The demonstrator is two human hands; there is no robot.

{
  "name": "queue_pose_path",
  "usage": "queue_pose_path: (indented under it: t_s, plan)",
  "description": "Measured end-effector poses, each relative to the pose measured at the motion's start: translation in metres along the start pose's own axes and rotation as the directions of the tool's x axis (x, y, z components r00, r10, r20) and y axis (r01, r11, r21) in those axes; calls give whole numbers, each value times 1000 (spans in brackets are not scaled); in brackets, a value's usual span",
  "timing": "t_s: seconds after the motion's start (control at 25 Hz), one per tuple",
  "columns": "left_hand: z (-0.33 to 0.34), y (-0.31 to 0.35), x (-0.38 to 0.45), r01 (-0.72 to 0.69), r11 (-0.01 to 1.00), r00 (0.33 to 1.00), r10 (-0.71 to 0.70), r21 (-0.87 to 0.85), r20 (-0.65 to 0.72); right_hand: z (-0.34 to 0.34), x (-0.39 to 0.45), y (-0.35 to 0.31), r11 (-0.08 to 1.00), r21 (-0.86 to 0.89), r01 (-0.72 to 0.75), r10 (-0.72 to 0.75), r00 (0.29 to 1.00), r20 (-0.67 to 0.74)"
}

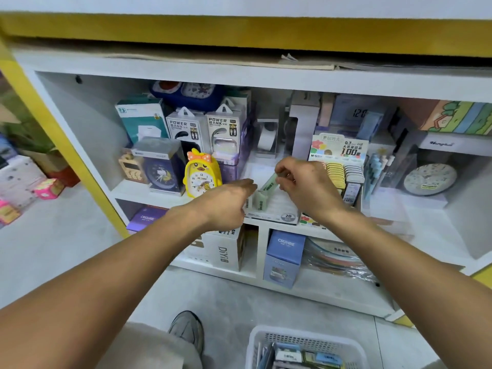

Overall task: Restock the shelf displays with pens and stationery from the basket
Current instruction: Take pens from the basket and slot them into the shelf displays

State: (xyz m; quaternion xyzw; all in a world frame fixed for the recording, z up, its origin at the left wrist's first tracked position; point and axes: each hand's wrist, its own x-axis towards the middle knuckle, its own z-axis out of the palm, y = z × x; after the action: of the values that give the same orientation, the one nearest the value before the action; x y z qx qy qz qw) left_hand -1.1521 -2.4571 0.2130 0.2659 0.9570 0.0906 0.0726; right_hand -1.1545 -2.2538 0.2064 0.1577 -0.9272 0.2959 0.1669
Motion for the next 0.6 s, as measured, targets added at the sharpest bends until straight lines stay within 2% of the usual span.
queue_pose_path:
  t_s: [0.12,0.48,0.6]
  plan:
    - [4,-3,-1,6,999,998,-8,40,58,11,1,-3,1000,-28,2,0,998,63]
    - [3,-3,0,-2,999,997,-1,41,80,7,8,-1,994,-92,53,-41,991,129]
    - [3,-1,0,1,1000,996,-4,31,91,10,5,0,991,-116,63,-30,964,262]
